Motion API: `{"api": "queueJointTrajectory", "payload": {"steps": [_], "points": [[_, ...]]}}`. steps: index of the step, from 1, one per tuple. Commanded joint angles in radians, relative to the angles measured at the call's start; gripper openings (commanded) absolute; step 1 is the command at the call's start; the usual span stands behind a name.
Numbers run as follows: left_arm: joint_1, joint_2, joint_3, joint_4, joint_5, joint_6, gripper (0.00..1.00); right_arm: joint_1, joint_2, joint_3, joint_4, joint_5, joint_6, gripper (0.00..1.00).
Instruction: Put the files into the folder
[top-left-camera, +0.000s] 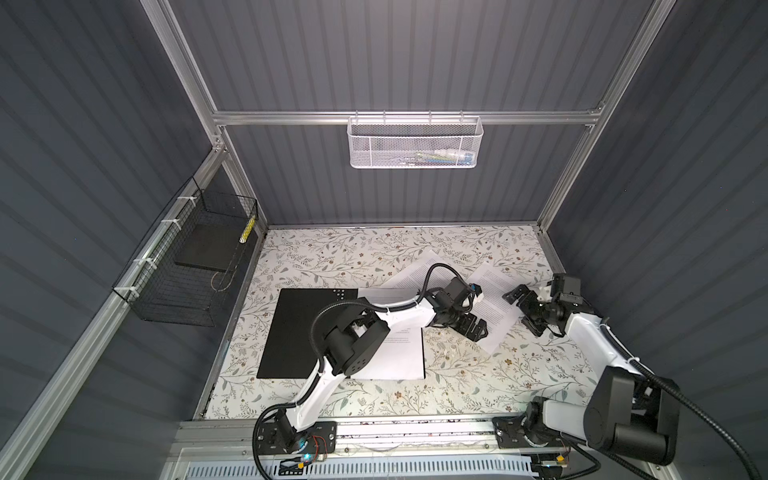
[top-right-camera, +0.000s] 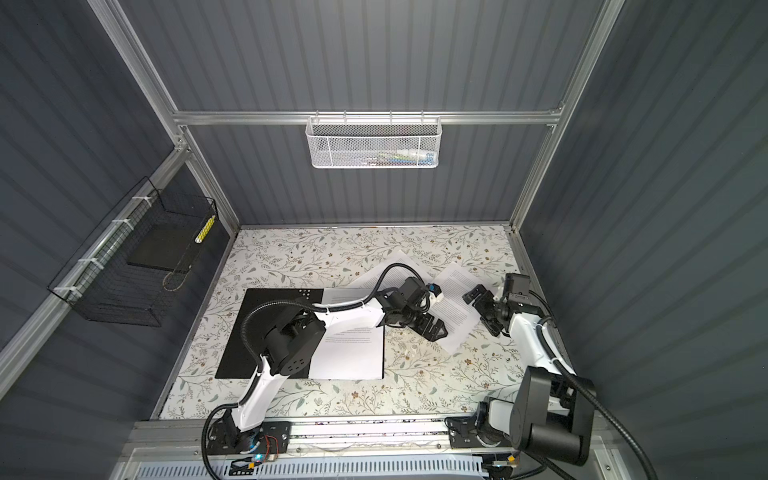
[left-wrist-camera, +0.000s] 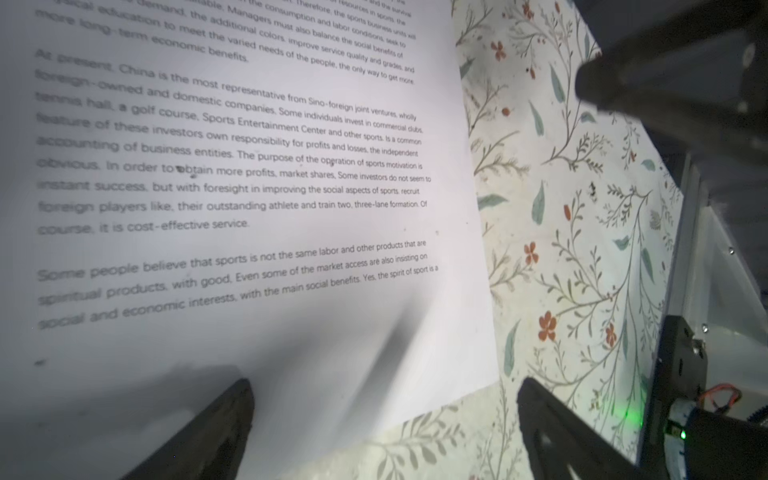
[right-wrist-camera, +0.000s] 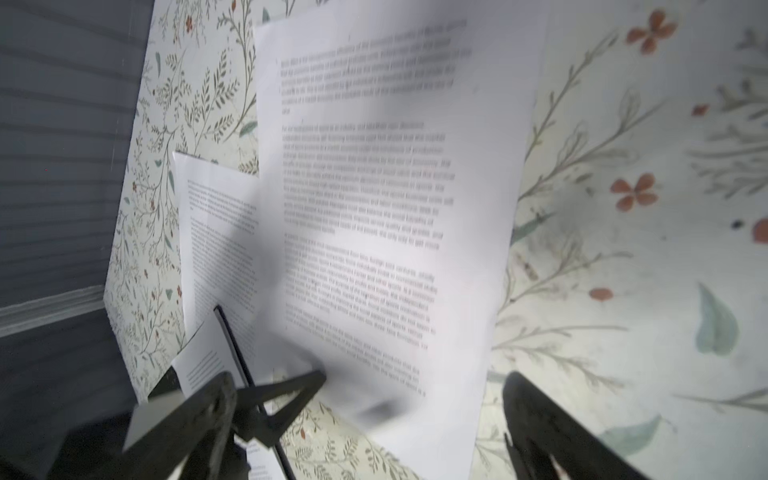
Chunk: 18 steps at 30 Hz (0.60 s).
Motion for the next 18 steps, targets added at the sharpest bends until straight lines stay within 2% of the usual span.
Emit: {"api": "queueJointTrajectory", "payload": {"steps": [1, 6, 9, 15, 18], "points": [[0.003, -0.028, -0.132, -0.105, -0.045, -0.047, 1.0, -0.004, 0.073, 0.069, 0.025, 0.096, 0.0, 0.99], [0.004, -0.113, -0.274, -0.063, -0.042, -0.051, 1.0, -0.01, 0.22, 0.191, -0.018, 0.153, -0.067, 0.99], [0.005, -0.134, -0.297, -0.063, -0.045, -0.041, 1.0, -0.012, 0.313, 0.272, -0.074, 0.189, -0.091, 0.99], [0.004, -0.146, -0.295, -0.077, -0.034, -0.02, 1.0, -0.011, 0.499, 0.413, -0.16, 0.147, -0.122, 0.99], [0.004, -0.144, -0.285, -0.09, -0.034, -0.011, 1.0, -0.012, 0.54, 0.435, -0.181, 0.159, -0.112, 0.99]]}}
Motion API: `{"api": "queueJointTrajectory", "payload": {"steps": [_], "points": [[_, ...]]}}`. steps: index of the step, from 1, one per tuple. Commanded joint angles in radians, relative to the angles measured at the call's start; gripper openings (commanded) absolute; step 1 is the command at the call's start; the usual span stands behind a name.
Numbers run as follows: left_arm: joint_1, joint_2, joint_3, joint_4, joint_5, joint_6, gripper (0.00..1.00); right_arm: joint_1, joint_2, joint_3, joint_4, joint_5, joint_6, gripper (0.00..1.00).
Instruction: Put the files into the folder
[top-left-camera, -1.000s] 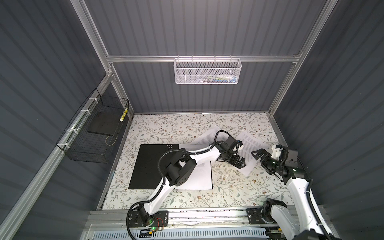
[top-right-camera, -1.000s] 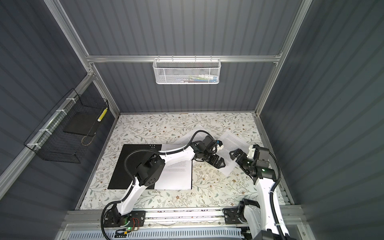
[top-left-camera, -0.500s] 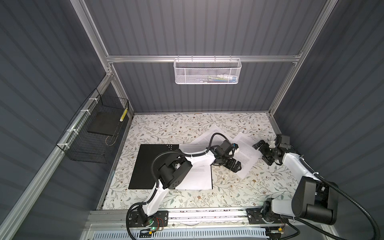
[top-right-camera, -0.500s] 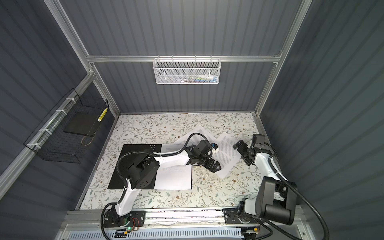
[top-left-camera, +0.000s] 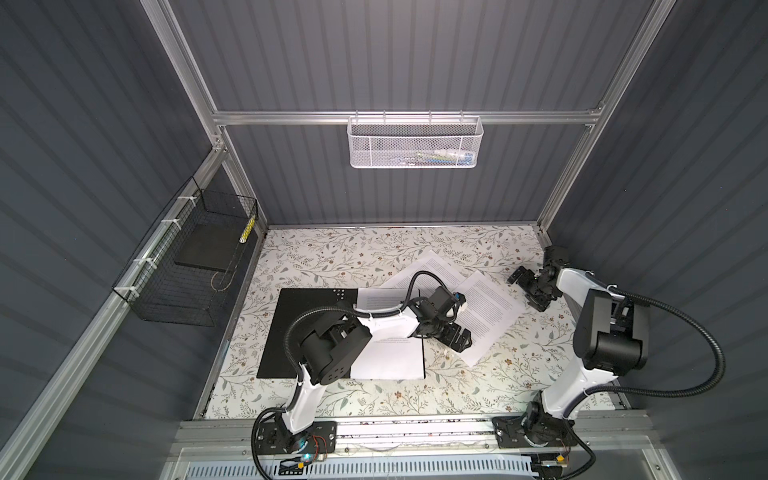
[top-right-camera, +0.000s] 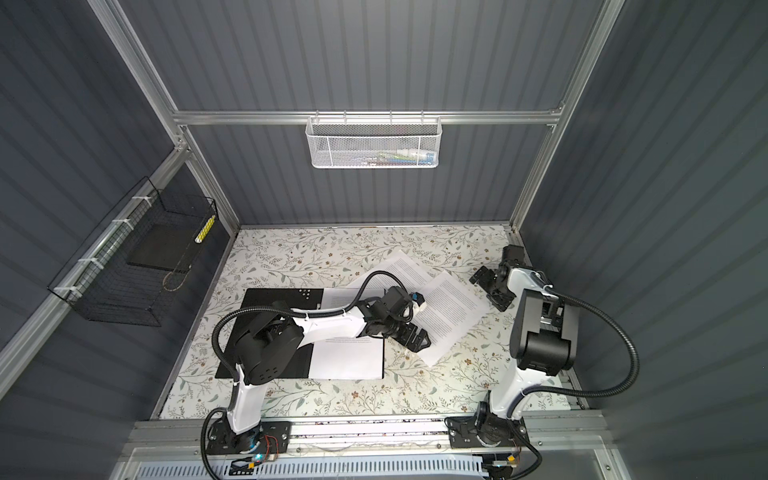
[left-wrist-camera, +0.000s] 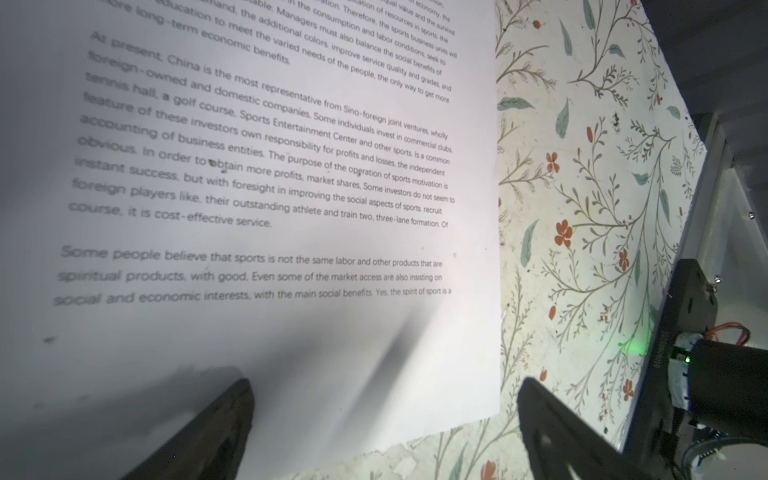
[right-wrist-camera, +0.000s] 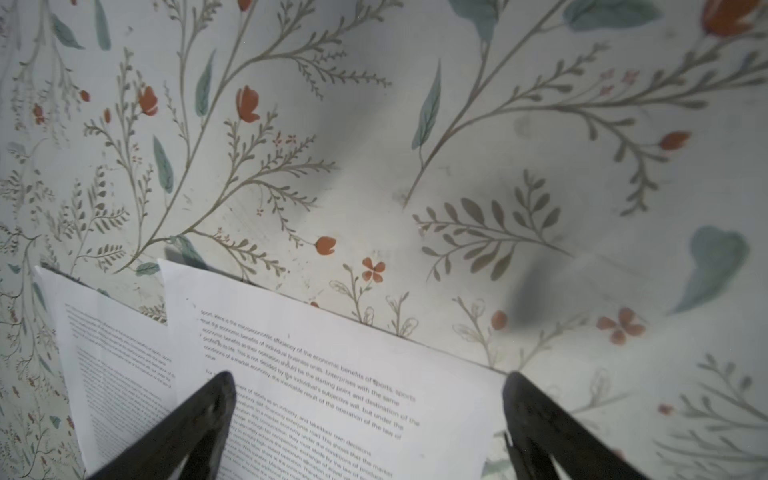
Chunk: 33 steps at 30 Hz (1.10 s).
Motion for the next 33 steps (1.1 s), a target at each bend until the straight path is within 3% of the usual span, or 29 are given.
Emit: {"api": "queueJointTrajectory", "payload": {"steps": [1, 18, 33], "points": [[0.004, 0.028, -0.027, -0.141, -0.007, 0.007, 1.0, -0.004, 0.025, 0.02, -0.074, 0.01, -0.014, 0.99], [0.006, 0.064, 0.06, -0.185, 0.009, 0.037, 1.0, 0.014, 0.114, 0.046, -0.11, -0.117, -0.042, 0.99], [0.018, 0.079, 0.095, -0.196, 0.018, 0.038, 1.0, 0.013, 0.071, 0.052, -0.19, -0.066, -0.053, 0.99]]}}
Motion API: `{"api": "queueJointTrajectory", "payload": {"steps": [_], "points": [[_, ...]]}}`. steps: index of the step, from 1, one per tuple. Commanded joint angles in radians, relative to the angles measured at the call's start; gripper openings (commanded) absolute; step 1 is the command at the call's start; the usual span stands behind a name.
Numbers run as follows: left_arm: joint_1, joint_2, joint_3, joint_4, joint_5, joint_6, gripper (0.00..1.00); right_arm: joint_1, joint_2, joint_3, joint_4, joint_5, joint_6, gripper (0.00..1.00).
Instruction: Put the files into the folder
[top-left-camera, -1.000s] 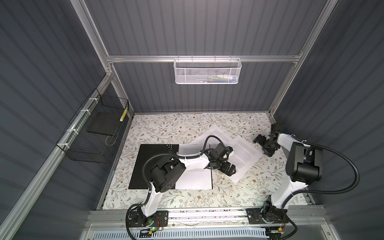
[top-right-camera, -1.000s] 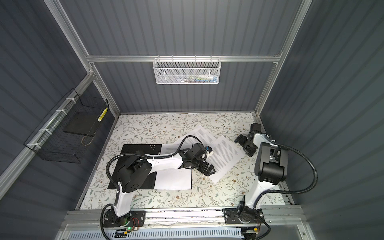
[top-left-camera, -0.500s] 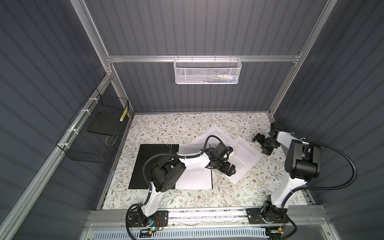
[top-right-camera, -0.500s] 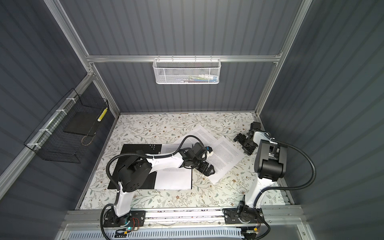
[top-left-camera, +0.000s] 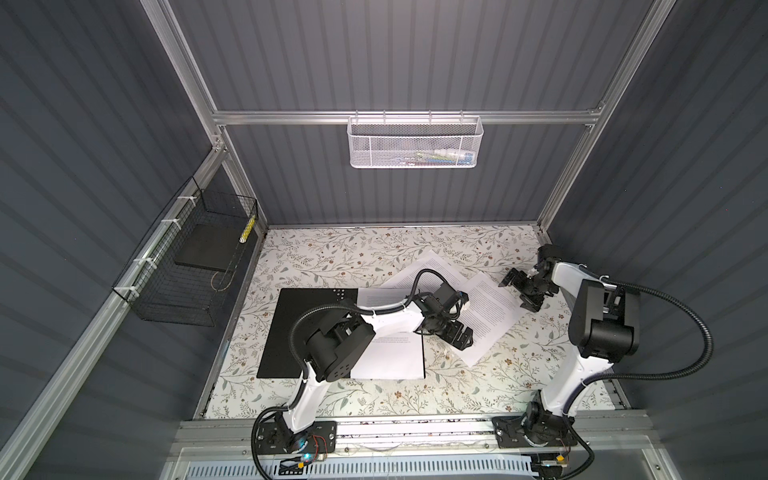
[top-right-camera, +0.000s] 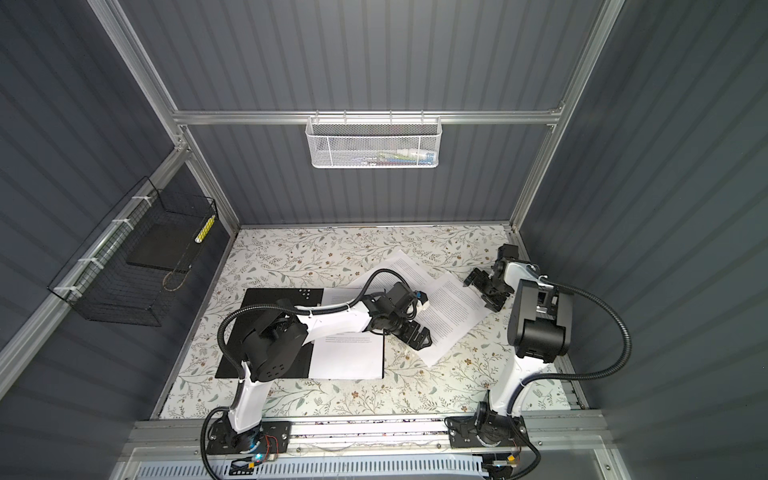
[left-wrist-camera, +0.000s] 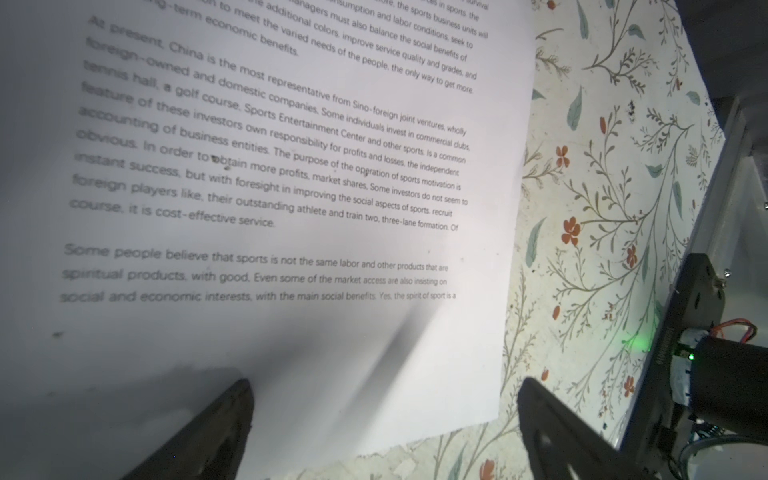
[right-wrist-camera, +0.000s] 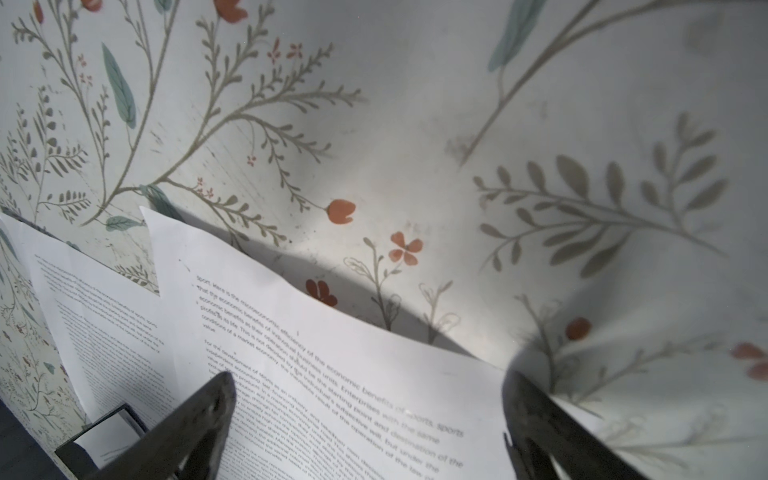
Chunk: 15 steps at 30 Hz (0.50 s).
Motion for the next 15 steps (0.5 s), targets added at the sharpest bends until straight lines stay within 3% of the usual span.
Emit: {"api": "queueJointTrajectory", "payload": {"steps": [1, 4, 15], "points": [[0.01, 0.03, -0.021, -0.069, 0.006, 0.01, 1.0, -0.004, 0.005, -0.005, -0.098, 0.031, 0.007, 0.99], [0.015, 0.027, -0.028, -0.067, 0.004, 0.009, 1.0, -0.013, -0.022, -0.017, -0.091, 0.089, 0.03, 0.99], [0.021, 0.025, -0.045, -0.053, 0.014, 0.006, 1.0, -0.051, -0.061, -0.06, -0.078, 0.121, 0.067, 0.99]]}}
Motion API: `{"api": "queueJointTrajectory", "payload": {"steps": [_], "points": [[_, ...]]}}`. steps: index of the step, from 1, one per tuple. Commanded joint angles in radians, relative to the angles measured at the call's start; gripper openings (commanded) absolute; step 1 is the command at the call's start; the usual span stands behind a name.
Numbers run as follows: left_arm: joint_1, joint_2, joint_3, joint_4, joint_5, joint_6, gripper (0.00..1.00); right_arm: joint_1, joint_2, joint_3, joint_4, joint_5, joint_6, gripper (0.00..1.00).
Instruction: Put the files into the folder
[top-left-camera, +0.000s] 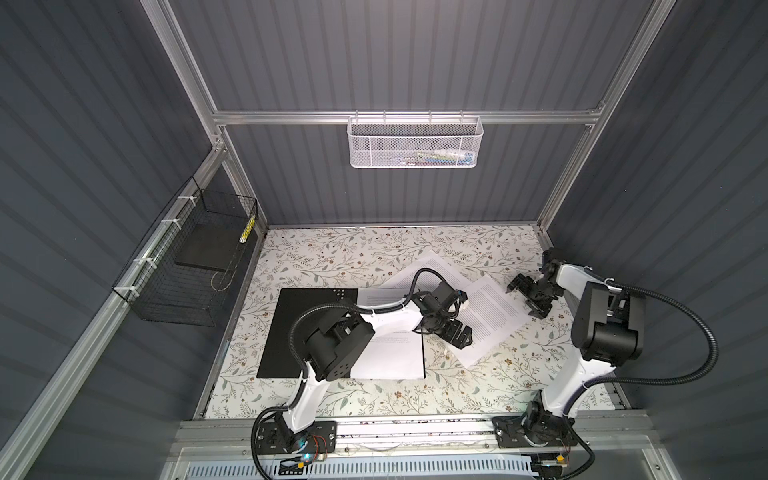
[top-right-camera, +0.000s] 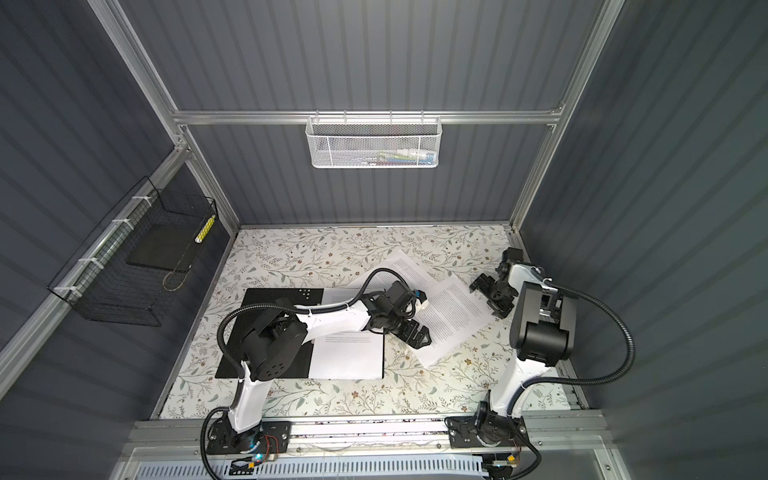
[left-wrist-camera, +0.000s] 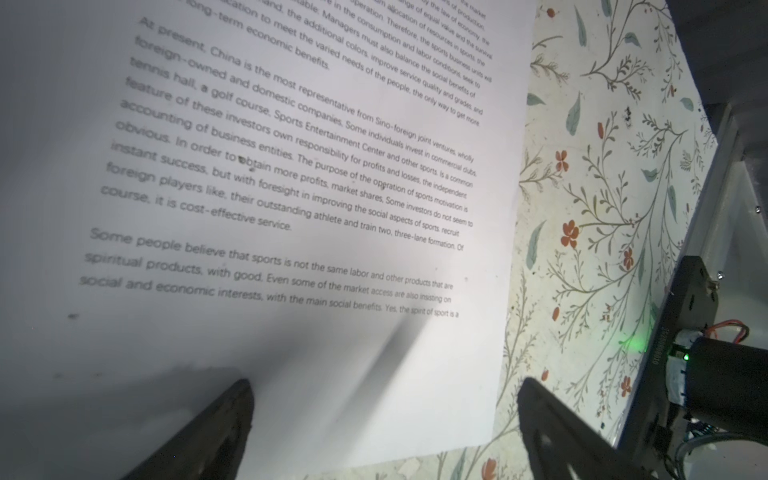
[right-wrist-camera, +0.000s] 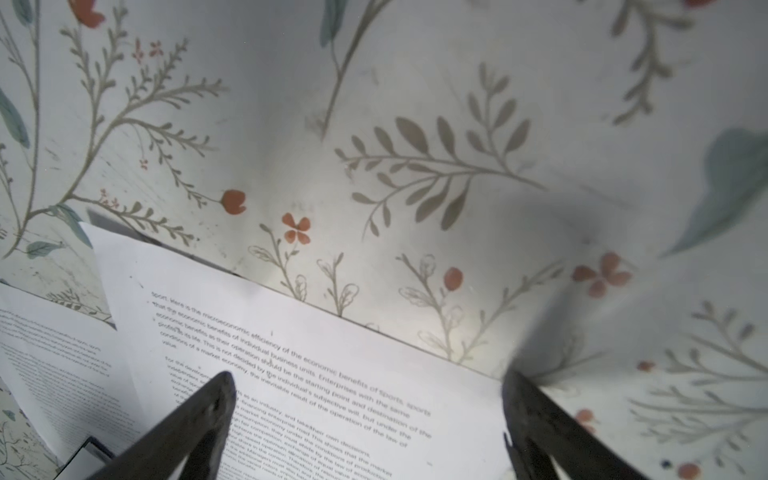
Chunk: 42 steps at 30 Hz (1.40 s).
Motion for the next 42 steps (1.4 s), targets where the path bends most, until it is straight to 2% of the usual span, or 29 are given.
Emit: {"api": "queueJointTrajectory", "payload": {"steps": [1, 7, 14, 17, 20, 21, 28, 33, 42], "points": [[0.011, 0.025, -0.038, -0.062, 0.003, 0.006, 1.0, -0.014, -0.03, -0.032, -0.024, 0.034, 0.019, 0.99], [0.012, 0.032, -0.034, -0.054, 0.014, 0.004, 1.0, -0.013, -0.053, -0.076, -0.007, 0.039, 0.029, 0.99], [0.014, 0.06, 0.003, -0.063, 0.021, 0.016, 1.0, 0.01, -0.052, -0.111, -0.005, -0.016, 0.032, 0.99], [0.014, 0.072, 0.021, -0.066, 0.061, 0.015, 1.0, 0.014, -0.057, -0.141, 0.031, -0.098, 0.032, 0.99], [0.013, 0.081, 0.028, -0.068, 0.072, 0.016, 1.0, 0.018, -0.068, -0.177, 0.062, -0.117, 0.036, 0.99], [0.014, 0.083, 0.028, -0.067, 0.076, 0.016, 1.0, 0.02, -0.075, -0.191, 0.077, -0.162, 0.037, 0.99], [0.011, 0.095, 0.022, -0.058, 0.094, 0.015, 1.0, 0.043, -0.16, -0.298, 0.183, -0.278, 0.054, 0.99], [0.01, 0.1, 0.014, -0.045, 0.109, 0.007, 1.0, 0.066, -0.233, -0.396, 0.343, -0.354, 0.123, 0.99], [0.011, 0.124, 0.032, -0.053, 0.107, 0.003, 1.0, 0.128, -0.393, -0.528, 0.53, -0.394, 0.264, 0.99]]}}
